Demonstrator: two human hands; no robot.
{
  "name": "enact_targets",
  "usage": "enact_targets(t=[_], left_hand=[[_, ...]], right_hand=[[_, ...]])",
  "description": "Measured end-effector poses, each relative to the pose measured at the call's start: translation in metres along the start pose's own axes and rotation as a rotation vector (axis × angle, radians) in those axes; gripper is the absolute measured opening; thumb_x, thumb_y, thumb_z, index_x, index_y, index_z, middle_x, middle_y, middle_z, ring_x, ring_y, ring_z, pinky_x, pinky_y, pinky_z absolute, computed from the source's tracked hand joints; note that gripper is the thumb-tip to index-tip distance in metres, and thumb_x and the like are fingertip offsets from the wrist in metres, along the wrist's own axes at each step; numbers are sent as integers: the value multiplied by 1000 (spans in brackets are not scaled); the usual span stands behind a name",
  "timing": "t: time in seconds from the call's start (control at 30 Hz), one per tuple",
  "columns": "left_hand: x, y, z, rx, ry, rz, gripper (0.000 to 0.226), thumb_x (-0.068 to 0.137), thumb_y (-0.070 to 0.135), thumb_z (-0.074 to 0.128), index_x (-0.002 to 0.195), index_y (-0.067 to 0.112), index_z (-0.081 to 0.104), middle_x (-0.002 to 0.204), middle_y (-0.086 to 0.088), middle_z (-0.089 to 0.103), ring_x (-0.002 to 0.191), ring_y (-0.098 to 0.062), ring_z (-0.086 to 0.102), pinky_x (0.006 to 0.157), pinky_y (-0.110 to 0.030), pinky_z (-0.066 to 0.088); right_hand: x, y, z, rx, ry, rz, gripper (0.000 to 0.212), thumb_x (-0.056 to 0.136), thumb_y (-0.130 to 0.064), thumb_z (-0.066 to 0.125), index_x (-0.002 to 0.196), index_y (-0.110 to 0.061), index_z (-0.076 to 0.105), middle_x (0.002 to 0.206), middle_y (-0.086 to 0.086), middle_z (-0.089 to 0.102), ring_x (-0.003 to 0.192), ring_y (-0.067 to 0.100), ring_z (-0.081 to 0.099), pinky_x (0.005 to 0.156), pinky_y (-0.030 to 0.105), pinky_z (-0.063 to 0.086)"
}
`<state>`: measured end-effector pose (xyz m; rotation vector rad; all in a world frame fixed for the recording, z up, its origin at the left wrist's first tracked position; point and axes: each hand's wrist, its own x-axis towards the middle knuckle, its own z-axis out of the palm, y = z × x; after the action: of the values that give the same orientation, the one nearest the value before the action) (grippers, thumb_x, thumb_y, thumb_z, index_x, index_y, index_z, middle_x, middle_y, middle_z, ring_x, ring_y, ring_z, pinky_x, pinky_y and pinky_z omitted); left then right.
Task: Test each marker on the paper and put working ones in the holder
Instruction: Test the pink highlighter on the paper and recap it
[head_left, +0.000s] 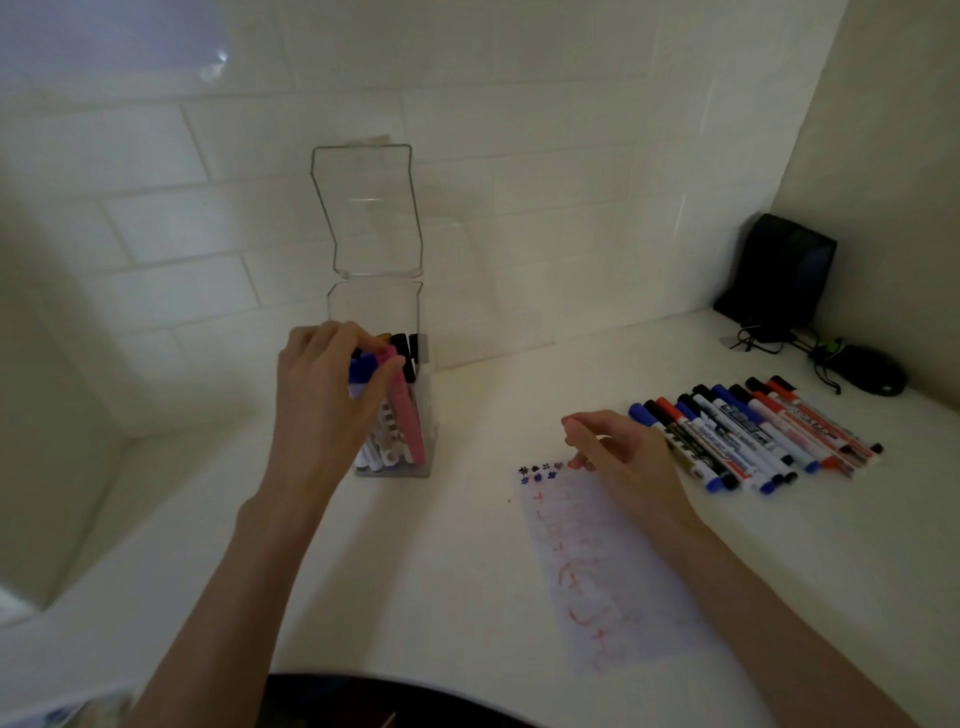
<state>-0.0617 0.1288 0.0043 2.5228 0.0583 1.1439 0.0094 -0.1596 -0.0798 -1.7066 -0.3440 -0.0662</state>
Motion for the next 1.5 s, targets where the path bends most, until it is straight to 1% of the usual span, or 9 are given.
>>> enact_targets(t=[0.23,0.4,0.6,0.73,0.87,0.93,1.0,1.23,1.5], left_hand=[[-7,-10,9,58,-15,33,19,99,27,58,99,13,71,107,-3,64,105,-26,50,87,-40,41],[-11,-10,11,44,41,61,16,100,16,57,109,12,69,115,-6,61,112,-28,49,93,-42,41],[-9,-9,5,-153,222,-120,26,102,15,49,127,15,58,126,-5,53,119,-20,46,97,-37,44],[4,-13,2,-323,249,-265,34,102,23,49,136,20,47,135,2,51,120,-10,50,96,-31,45],[31,-19,4,-657,135,-583,46,101,34,51,146,25,44,138,4,57,123,-10,55,104,-30,44],[48,-25,4,-772,57,-690,44,103,32,49,146,22,47,134,0,62,119,-13,61,106,-33,46],[64,-28,5,-759,-8,-699,44,107,35,42,148,18,45,133,-2,64,114,-12,64,104,-33,48],[96,-21,-12,-1083,-119,-674,70,97,73,18,145,31,49,123,1,72,116,-16,66,103,-41,43],[115,-6,-32,-1182,-154,-765,88,74,93,37,122,27,69,125,-8,70,110,-23,70,102,-46,47]], right_hand=[[0,-1,0,-15,10,8,17,97,-28,69,106,-16,77,91,-5,76,74,15,72,71,38,56],[2,0,-3,1,30,3,12,97,-18,69,106,-15,77,90,-3,76,71,14,71,66,22,55],[4,3,-17,-137,-34,82,22,97,-5,63,100,-21,77,93,-3,76,75,10,71,67,25,53],[1,6,-22,-278,-217,88,31,90,5,58,82,-20,75,87,5,76,76,26,67,70,30,48],[0,8,-17,-300,-169,18,40,85,15,54,79,-20,73,77,-18,74,65,-5,61,62,10,44],[1,9,-16,-280,-140,2,38,85,14,55,79,-19,74,78,-14,75,67,-2,64,61,16,49],[1,8,-17,-246,-107,-7,32,86,10,58,80,-17,74,80,-9,76,72,7,68,66,24,53],[2,7,-12,-240,-77,-51,34,87,8,62,79,-23,74,79,-11,75,63,-2,58,60,12,43],[4,12,-10,-270,-67,-59,34,88,3,65,80,-28,75,82,-9,76,68,3,63,62,14,47]])
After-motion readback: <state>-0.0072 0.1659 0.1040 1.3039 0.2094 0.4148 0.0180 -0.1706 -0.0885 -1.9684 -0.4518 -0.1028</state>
